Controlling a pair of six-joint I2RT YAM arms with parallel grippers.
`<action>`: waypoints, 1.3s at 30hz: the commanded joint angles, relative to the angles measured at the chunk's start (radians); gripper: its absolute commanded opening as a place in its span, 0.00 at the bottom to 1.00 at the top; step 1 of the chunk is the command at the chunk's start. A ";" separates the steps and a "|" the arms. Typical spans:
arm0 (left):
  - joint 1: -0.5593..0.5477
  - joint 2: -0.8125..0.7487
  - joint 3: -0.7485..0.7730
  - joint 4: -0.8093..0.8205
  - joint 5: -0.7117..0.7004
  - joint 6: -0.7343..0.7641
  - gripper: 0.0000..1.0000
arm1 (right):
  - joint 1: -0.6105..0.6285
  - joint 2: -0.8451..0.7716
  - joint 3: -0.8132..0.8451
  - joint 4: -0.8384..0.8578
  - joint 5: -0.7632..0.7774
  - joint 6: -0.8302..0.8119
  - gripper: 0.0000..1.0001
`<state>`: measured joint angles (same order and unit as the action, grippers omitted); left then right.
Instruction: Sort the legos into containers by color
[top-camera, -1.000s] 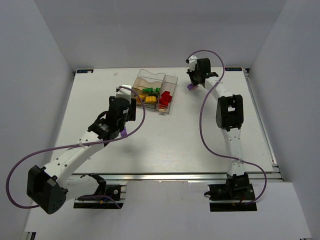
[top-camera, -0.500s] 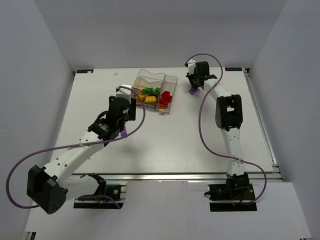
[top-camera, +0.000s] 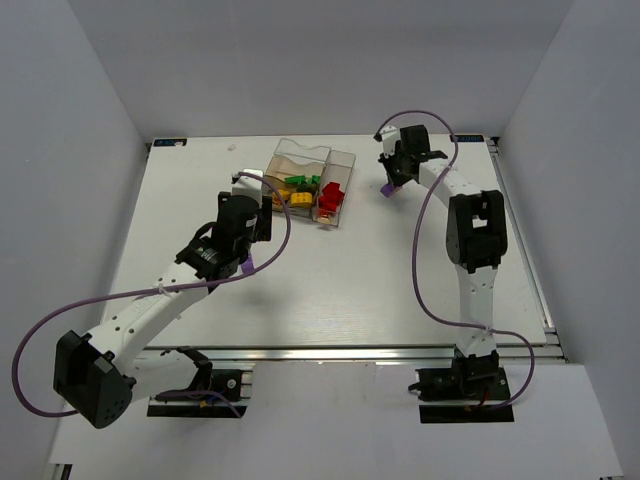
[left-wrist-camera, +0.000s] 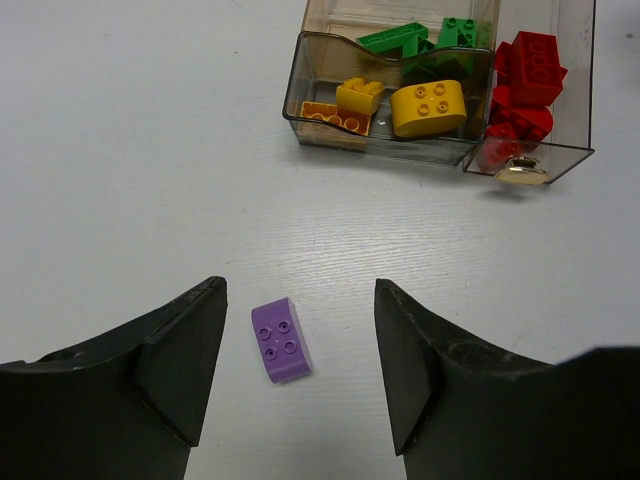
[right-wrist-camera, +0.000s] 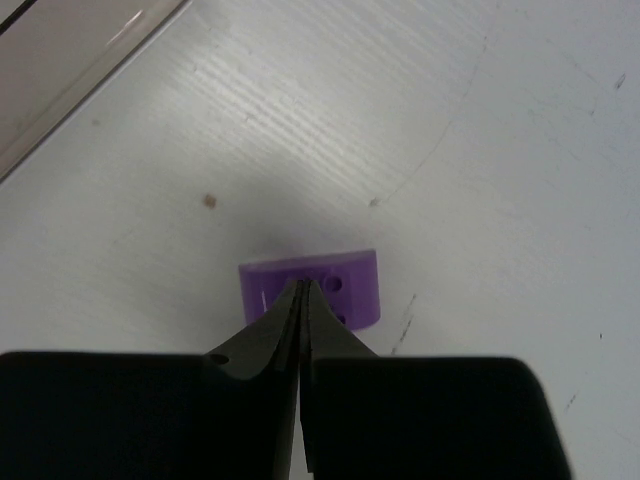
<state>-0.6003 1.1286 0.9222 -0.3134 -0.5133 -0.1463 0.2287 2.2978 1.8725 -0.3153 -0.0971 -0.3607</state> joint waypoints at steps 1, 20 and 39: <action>-0.003 -0.027 -0.006 0.007 -0.001 0.002 0.71 | -0.011 -0.106 -0.041 -0.045 -0.058 -0.044 0.03; -0.003 -0.016 -0.009 0.005 -0.004 0.010 0.71 | -0.032 -0.046 0.092 -0.260 -0.144 -0.862 0.86; -0.003 0.000 -0.006 -0.001 -0.016 0.017 0.71 | -0.054 0.011 0.201 -0.672 -0.372 -1.655 0.77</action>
<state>-0.6003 1.1381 0.9222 -0.3138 -0.5163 -0.1364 0.1787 2.3653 2.1799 -0.9955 -0.4496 -1.8725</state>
